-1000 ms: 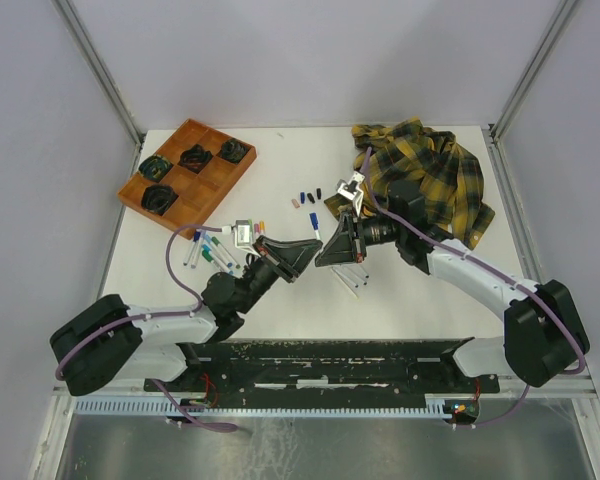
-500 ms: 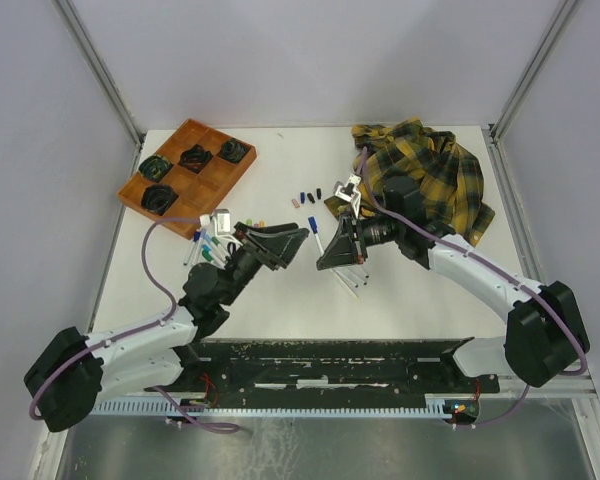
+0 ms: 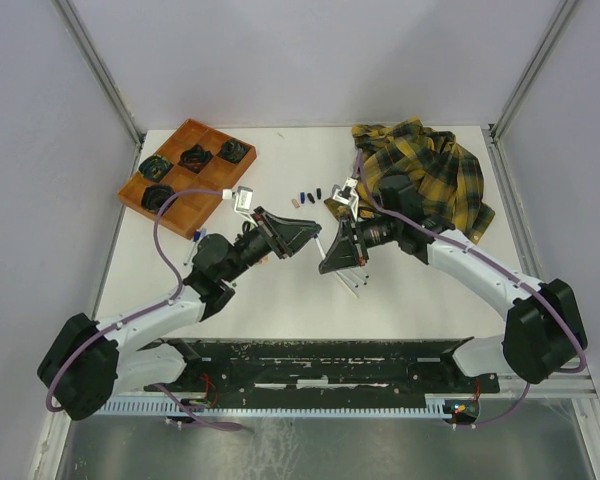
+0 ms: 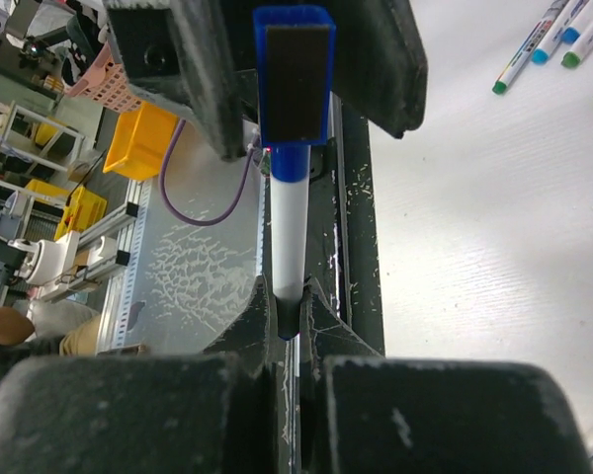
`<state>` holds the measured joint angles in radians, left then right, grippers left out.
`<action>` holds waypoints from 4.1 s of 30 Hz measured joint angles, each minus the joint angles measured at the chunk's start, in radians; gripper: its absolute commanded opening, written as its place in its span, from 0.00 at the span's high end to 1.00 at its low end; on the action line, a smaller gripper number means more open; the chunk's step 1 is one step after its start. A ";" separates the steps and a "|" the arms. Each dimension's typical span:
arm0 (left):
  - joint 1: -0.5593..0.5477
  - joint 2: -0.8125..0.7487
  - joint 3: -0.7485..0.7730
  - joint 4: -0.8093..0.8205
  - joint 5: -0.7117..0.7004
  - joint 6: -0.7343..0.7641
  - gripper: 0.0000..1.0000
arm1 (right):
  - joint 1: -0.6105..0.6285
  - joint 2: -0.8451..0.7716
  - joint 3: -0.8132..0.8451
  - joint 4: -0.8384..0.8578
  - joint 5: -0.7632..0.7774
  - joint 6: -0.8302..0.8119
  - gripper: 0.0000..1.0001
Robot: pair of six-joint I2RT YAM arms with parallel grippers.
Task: Open the pen caps
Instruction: Open the pen cap from the pen, then place the pen cap at the center of the board.
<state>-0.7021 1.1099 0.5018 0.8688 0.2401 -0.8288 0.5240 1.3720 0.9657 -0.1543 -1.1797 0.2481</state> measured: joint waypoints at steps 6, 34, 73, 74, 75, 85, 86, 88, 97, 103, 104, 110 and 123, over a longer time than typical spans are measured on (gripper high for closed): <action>0.004 0.019 0.018 -0.011 0.032 0.000 0.93 | 0.000 0.008 0.020 -0.071 -0.006 -0.051 1.00; 0.014 0.063 -0.003 0.069 0.043 -0.034 0.97 | -0.005 0.015 -0.010 0.120 0.027 0.142 1.00; 0.309 0.814 0.890 -0.743 -0.137 -0.011 0.97 | -0.087 0.348 0.276 -0.563 0.951 -0.336 0.91; 0.297 0.855 0.940 -0.789 -0.146 -0.011 0.97 | -0.095 0.367 0.277 -0.572 0.968 -0.340 0.91; 0.284 0.891 0.987 -0.824 -0.158 -0.010 0.97 | -0.098 0.382 0.278 -0.578 0.980 -0.343 0.90; 0.166 1.145 1.344 -1.093 -0.285 0.037 0.97 | -0.106 0.502 0.312 -0.604 0.998 -0.349 0.85; 0.162 1.157 1.356 -1.108 -0.292 0.037 0.97 | -0.107 0.513 0.316 -0.606 0.996 -0.348 0.84; 0.157 1.184 1.380 -1.132 -0.301 0.037 0.97 | -0.108 0.532 0.322 -0.612 0.991 -0.347 0.82; 0.157 1.285 1.485 -1.193 -0.330 0.037 0.97 | -0.119 0.559 0.332 -0.630 0.960 -0.339 0.74; 0.156 1.329 1.529 -1.218 -0.337 0.037 0.92 | -0.132 0.568 0.343 -0.640 0.938 -0.332 0.70; 0.156 1.336 1.538 -1.221 -0.338 0.037 0.91 | -0.133 0.568 0.343 -0.640 0.936 -0.331 0.69; 0.156 1.373 1.599 -1.240 -0.346 0.037 0.84 | -0.139 0.568 0.343 -0.642 0.924 -0.327 0.67; 0.150 1.403 1.627 -1.283 -0.373 0.039 0.70 | -0.154 0.546 0.343 -0.641 0.890 -0.323 0.60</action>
<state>-0.5518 2.5126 2.1292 -0.4141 -0.1326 -0.7902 0.3702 1.9175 1.3090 -0.7956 -0.2893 -0.0753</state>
